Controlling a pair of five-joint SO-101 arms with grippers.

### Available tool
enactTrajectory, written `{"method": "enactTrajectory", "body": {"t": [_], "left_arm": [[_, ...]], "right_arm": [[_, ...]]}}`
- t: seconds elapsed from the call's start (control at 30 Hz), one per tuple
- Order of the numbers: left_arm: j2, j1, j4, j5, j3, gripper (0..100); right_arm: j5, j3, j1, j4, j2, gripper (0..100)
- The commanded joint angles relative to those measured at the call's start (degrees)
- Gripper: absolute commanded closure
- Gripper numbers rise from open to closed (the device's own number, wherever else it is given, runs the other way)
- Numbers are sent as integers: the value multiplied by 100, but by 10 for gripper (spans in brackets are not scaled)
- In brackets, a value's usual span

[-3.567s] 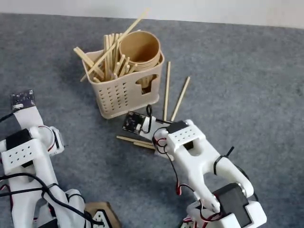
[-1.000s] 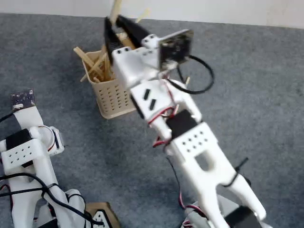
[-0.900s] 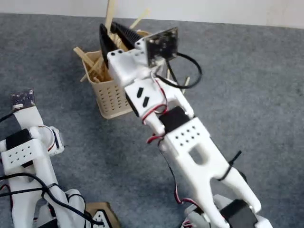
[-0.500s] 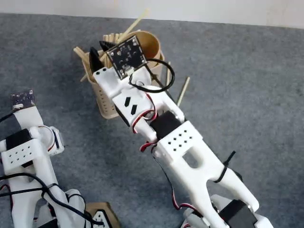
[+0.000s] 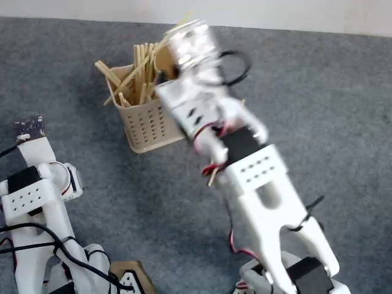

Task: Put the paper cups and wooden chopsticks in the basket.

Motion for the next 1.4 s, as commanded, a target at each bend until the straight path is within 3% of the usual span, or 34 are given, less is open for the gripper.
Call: {"method": "enactTrajectory", "body": {"t": [0.0,0.17,0.27,0.67,0.87,1.1,1.3,1.37], "left_arm": [[-180,-13,-62,-35,-22,747],[-180,-13,-62,-35,-22,747],[-180,-13,-62,-35,-22,747],[-180,-13,-44,-44,-22,747],[-180,-31,-35,-44,-22,747],[-180,-22,-35,-44,-22,746],[-180,-22,-35,-44,-22,745],[-180,-22,-35,-44,-22,745]], "right_arm": [[-782,-919,655,1481,-180,910],[-1407,-664,787,2440,-171,782],[-1873,207,769,2220,-171,705],[-2251,4558,585,-2035,-163,691],[-2268,4207,611,-2273,831,694],[-2268,2668,611,-2273,2624,797],[-2251,2360,681,-2273,3178,803],[-2251,2360,725,-2273,3240,850]]}}
